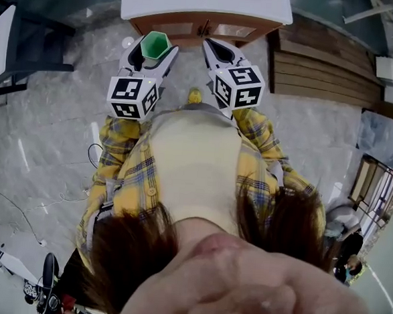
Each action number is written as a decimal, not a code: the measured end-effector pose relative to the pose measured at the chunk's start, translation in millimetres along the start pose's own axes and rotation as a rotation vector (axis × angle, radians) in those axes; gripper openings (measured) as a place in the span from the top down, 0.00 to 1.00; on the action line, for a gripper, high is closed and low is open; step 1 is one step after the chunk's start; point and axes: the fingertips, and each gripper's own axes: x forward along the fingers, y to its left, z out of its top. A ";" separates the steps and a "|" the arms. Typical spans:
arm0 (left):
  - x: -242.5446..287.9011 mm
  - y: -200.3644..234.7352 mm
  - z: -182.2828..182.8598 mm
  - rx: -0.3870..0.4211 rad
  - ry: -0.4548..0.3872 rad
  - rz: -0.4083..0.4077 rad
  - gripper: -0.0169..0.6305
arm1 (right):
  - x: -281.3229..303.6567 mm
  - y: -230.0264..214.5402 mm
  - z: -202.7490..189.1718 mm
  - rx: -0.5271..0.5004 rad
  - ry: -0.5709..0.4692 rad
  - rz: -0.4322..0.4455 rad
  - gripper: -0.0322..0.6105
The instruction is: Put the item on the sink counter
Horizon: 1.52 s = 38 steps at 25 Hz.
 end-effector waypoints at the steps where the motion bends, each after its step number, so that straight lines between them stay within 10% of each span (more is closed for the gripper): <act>1: 5.9 1.1 2.5 0.000 -0.001 0.008 0.46 | 3.5 -3.7 2.8 -0.005 0.001 0.012 0.93; 17: 69.1 35.5 31.2 0.065 -0.020 0.114 0.46 | 57.3 -56.0 32.0 -0.010 -0.002 0.096 0.93; 38: 159.6 157.9 60.4 0.046 -0.006 0.058 0.46 | 166.3 -83.7 74.3 0.009 0.058 0.027 0.93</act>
